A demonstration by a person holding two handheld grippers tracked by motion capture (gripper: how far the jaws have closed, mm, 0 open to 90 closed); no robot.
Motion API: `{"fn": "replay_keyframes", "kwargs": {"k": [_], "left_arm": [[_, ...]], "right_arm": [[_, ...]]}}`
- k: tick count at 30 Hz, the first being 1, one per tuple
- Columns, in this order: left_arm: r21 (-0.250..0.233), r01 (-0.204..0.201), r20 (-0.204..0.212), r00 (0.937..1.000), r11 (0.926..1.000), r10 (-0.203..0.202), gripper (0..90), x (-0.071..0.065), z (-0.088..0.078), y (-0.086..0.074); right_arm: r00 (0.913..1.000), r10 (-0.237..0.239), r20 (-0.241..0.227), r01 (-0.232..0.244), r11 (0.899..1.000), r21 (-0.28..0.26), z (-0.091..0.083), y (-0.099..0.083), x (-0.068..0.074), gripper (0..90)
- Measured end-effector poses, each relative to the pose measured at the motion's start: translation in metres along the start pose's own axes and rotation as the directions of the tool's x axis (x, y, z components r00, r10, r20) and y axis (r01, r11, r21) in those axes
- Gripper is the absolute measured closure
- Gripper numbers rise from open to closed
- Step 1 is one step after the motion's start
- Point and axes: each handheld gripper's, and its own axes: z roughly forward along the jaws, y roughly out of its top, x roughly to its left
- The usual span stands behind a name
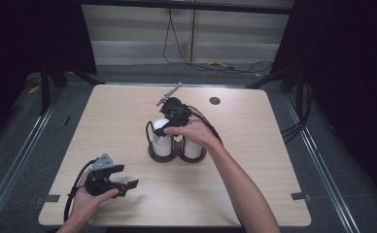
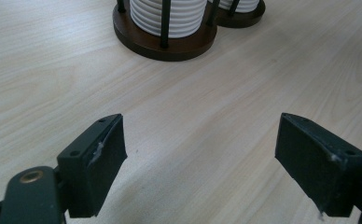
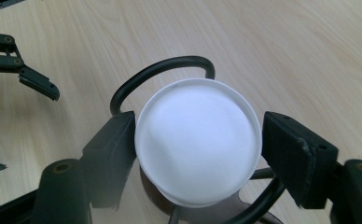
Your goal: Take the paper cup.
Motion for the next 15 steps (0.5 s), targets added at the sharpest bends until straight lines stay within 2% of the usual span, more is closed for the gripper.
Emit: {"fn": "replay_keyframes", "kwargs": {"k": [13, 15], "left_arm": [[-0.001, -0.001, -0.004, 1.0, 1.0, 0.001, 16.2, 0.0, -0.0001, -0.0001], [-0.001, -0.001, -0.002, 1.0, 1.0, 0.001, 16.3, 0.0, 0.0, -0.0001]], "right_arm": [[1.0, -0.007, 0.002, 0.007, 1.0, 0.011, 0.0035, 0.0006, 0.0, 30.6], [0.9998, -0.016, 0.008, 0.016, 1.0, 0.007, 0.0026, 0.0015, 0.0013, 33.9]]}}
